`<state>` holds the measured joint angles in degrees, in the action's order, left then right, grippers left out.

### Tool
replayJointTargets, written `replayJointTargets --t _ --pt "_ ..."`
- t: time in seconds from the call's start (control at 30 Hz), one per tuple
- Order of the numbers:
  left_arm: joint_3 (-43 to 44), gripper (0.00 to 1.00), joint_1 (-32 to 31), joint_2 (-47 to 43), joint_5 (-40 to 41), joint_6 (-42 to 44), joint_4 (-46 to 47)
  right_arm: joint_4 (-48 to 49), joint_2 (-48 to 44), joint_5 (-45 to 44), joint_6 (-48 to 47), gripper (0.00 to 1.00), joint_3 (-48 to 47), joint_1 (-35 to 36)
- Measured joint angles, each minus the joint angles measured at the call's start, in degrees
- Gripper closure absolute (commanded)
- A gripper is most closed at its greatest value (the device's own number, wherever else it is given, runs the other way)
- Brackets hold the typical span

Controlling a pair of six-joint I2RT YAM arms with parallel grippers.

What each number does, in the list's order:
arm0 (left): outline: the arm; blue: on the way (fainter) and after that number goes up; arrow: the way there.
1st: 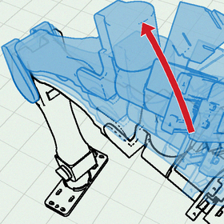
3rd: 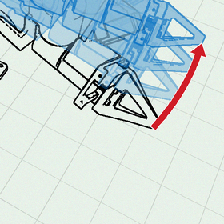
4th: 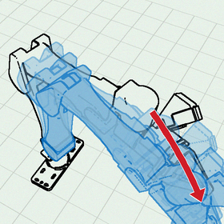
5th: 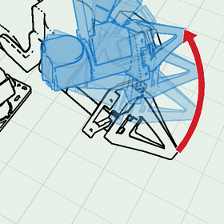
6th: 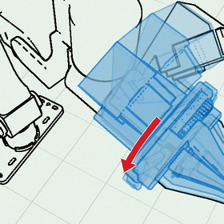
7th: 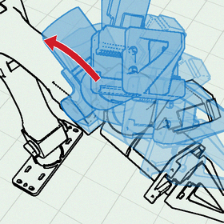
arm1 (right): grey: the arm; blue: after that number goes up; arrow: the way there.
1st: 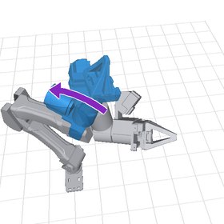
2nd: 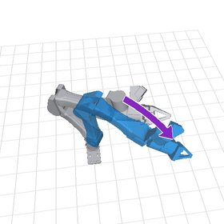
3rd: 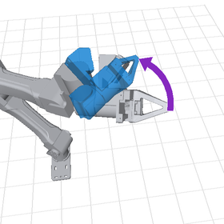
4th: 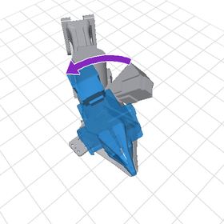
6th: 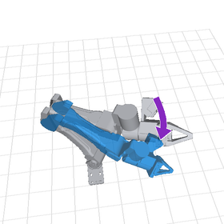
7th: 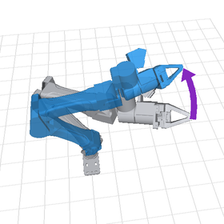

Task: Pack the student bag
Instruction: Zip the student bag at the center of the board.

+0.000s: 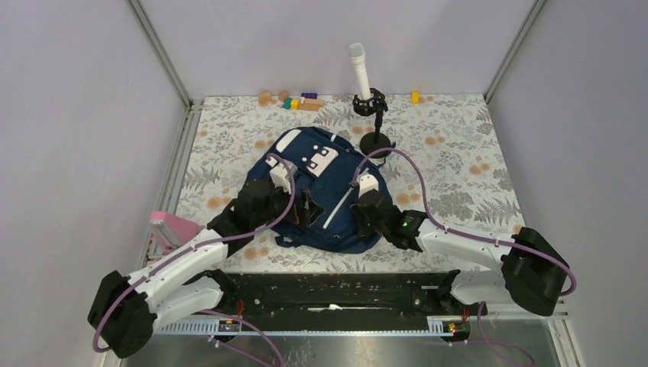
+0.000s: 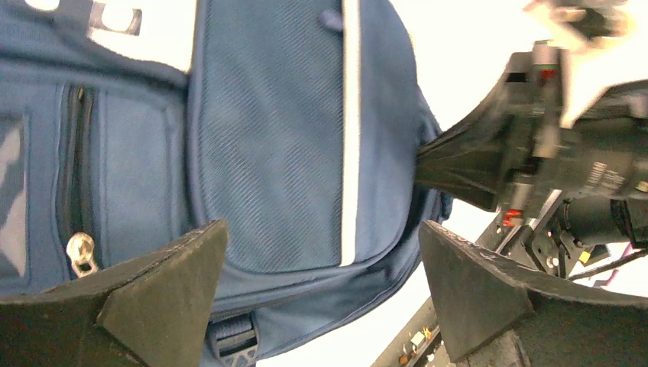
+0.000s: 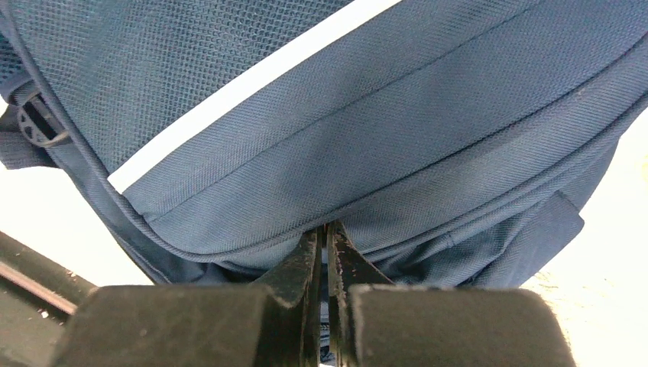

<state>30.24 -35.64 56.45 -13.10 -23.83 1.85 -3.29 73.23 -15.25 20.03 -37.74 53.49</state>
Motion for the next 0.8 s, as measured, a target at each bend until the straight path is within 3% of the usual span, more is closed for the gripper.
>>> replayJointTargets --t 0.27,0.43,0.7,0.73,0.8 --pt "-0.11 0.01 -17.05 -1.16 13.55 12.85 7.63 0.39 -2.40 4.74 1.38 1.00 0.92 -2.43" --pt "-2.45 0.01 -26.16 6.49 23.78 17.68 16.72 2.01 -4.96 7.89 2.51 1.00 3.08 -4.28" --pt "1.88 0.02 -32.41 22.58 33.38 24.20 21.27 3.63 -6.95 11.61 4.24 1.00 4.52 -6.40" --pt "2.36 0.05 -32.92 23.76 34.77 24.87 21.68 3.74 -6.95 11.89 4.31 1.00 4.63 -6.54" --pt "3.37 0.26 -33.38 25.59 37.46 25.75 22.03 3.89 -6.95 12.24 4.48 1.00 4.72 -6.75"
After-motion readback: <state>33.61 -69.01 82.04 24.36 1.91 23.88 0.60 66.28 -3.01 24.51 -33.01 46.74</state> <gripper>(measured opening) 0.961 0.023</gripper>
